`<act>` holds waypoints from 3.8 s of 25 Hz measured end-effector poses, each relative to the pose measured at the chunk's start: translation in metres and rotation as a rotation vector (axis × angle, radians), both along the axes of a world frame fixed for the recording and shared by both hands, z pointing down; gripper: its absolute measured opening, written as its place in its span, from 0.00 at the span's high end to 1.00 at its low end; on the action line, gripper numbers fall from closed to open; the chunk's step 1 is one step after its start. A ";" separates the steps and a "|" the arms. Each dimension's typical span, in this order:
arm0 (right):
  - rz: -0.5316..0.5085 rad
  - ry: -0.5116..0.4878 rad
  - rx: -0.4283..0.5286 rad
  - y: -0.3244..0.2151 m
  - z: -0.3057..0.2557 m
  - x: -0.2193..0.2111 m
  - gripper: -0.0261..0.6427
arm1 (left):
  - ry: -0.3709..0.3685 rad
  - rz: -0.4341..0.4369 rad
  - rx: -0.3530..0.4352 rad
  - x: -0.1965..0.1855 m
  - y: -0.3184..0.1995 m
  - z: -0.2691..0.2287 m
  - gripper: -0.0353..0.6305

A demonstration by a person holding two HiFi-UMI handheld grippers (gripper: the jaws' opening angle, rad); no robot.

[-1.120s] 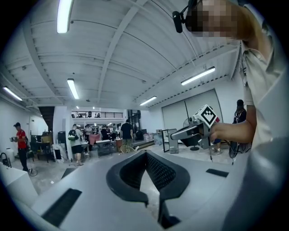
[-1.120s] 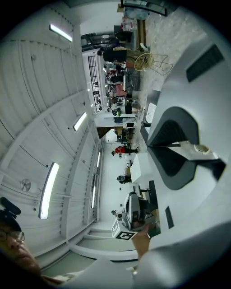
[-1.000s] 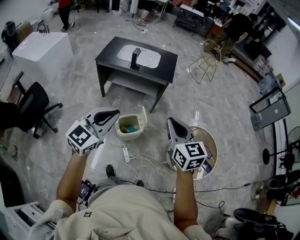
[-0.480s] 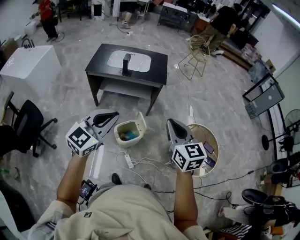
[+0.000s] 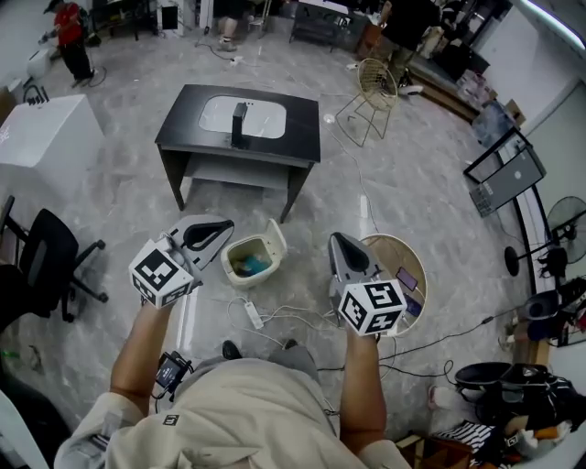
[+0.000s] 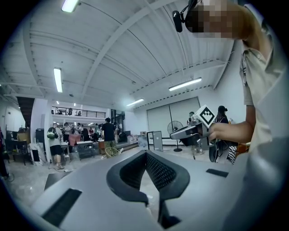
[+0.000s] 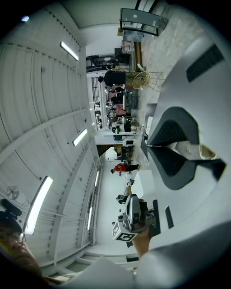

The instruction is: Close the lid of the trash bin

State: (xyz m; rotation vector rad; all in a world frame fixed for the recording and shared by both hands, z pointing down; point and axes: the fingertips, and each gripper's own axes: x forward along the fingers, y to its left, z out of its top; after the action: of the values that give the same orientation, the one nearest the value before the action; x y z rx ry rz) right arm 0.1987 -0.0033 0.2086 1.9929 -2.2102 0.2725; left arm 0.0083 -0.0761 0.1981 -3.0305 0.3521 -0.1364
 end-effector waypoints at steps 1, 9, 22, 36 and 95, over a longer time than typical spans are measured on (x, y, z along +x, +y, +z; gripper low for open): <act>-0.006 0.002 -0.002 -0.005 0.002 -0.001 0.92 | 0.001 -0.006 -0.003 -0.003 -0.004 0.004 0.92; -0.085 0.009 -0.008 -0.062 0.001 -0.010 0.92 | 0.008 -0.124 -0.008 -0.041 -0.039 0.002 0.92; -0.297 -0.030 -0.054 -0.170 0.024 -0.002 0.92 | -0.028 -0.403 -0.034 -0.068 -0.086 0.003 0.92; -0.405 -0.048 -0.135 -0.239 0.070 0.008 0.92 | -0.055 -0.518 -0.129 -0.053 -0.116 0.046 0.92; -0.323 -0.220 -0.715 -0.303 0.492 0.053 0.92 | -0.197 -0.579 -0.558 -0.016 -0.178 0.332 0.92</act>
State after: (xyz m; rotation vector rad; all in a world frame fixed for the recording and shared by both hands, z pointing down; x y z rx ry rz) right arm 0.2513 -0.3062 0.7007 1.2563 -2.0780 1.0942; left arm -0.0080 -0.2538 0.5300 -3.2723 1.3632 -0.6638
